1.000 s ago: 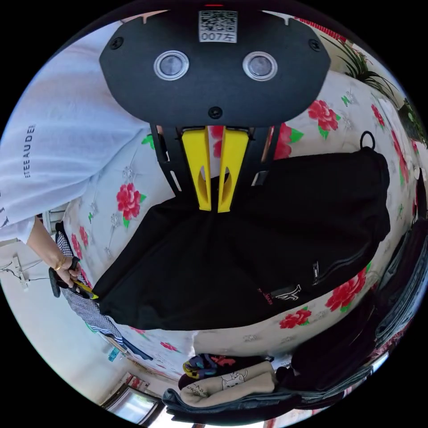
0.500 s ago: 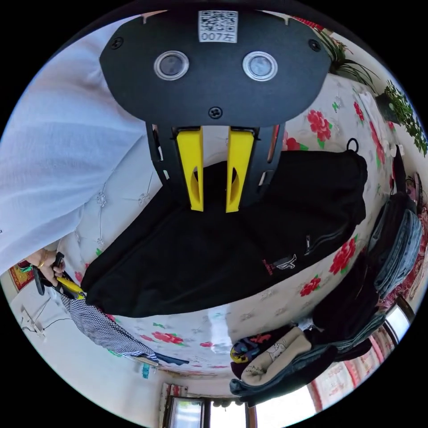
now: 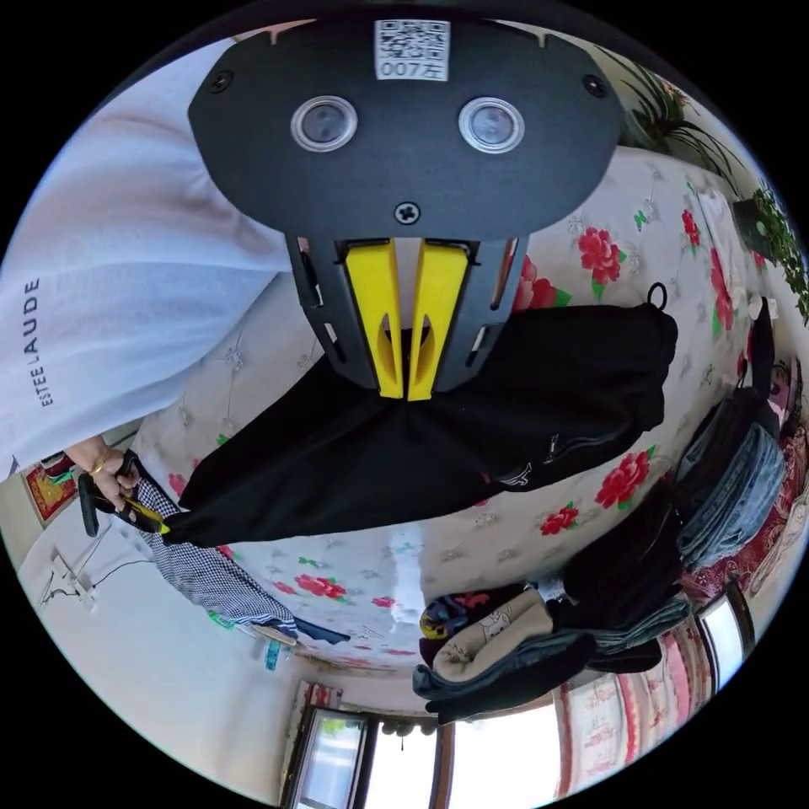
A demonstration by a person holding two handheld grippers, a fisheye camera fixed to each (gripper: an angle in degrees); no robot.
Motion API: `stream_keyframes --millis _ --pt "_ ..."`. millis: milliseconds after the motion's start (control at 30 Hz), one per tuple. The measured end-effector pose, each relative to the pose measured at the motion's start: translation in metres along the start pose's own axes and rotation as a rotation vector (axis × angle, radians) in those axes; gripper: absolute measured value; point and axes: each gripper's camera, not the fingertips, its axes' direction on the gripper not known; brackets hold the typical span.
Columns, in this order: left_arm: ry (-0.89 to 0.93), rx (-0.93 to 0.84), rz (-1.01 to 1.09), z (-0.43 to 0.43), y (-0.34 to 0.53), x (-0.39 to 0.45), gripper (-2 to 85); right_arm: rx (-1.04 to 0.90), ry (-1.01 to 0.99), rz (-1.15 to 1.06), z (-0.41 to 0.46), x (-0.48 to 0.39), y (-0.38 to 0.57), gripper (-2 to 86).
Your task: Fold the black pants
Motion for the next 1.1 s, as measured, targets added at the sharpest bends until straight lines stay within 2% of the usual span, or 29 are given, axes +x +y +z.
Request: stream_keyframes --millis 100,133,267,400,467,633,767,833,900,933,1000,1100 --pt "0.001 -0.142 -0.003 0.044 0.015 -0.011 1.9 -0.147 -0.028 0.182 0.033 0.048 0.014 8.2" --pt "0.017 -0.194 -0.034 0.061 0.02 -0.02 3.2 -0.144 -0.054 0.215 0.035 0.056 0.018 8.6" --pt "0.058 -0.182 -0.123 0.061 0.031 -0.047 5.1 0.042 -0.225 0.347 0.015 0.084 0.047 10.3" --pt "0.131 -0.101 -0.209 0.033 0.063 -0.087 6.2 0.033 -0.203 0.347 0.017 0.09 0.061 11.7" --pt "0.18 -0.052 -0.311 0.02 0.085 -0.116 6.2 0.071 -0.184 0.333 0.018 0.09 0.064 11.7" --pt "0.272 0.095 -0.751 -0.009 0.175 -0.232 7.1 0.097 -0.162 0.339 0.041 0.087 0.051 10.3" --pt "0.278 0.184 -0.966 -0.027 0.229 -0.304 8.6 0.072 -0.186 0.425 0.052 0.073 0.022 8.9" --pt "0.268 0.227 -1.054 -0.037 0.256 -0.348 9.5 0.109 -0.213 0.289 0.044 0.035 0.008 8.5" --pt "0.266 0.249 -1.111 -0.042 0.275 -0.38 10.7 0.099 -0.237 -0.028 0.033 -0.046 -0.001 8.1" --pt "0.269 0.267 -1.143 -0.044 0.286 -0.4 11.4 0.09 -0.248 -0.112 0.031 -0.069 0.001 8.1" --pt "0.308 0.302 -1.174 -0.043 0.3 -0.428 12.6 0.024 -0.311 -0.442 0.03 -0.162 0.027 8.1" --pt "0.379 0.317 -1.195 -0.034 0.314 -0.47 14.2 -0.119 -0.378 -0.72 0.058 -0.253 0.092 8.6"
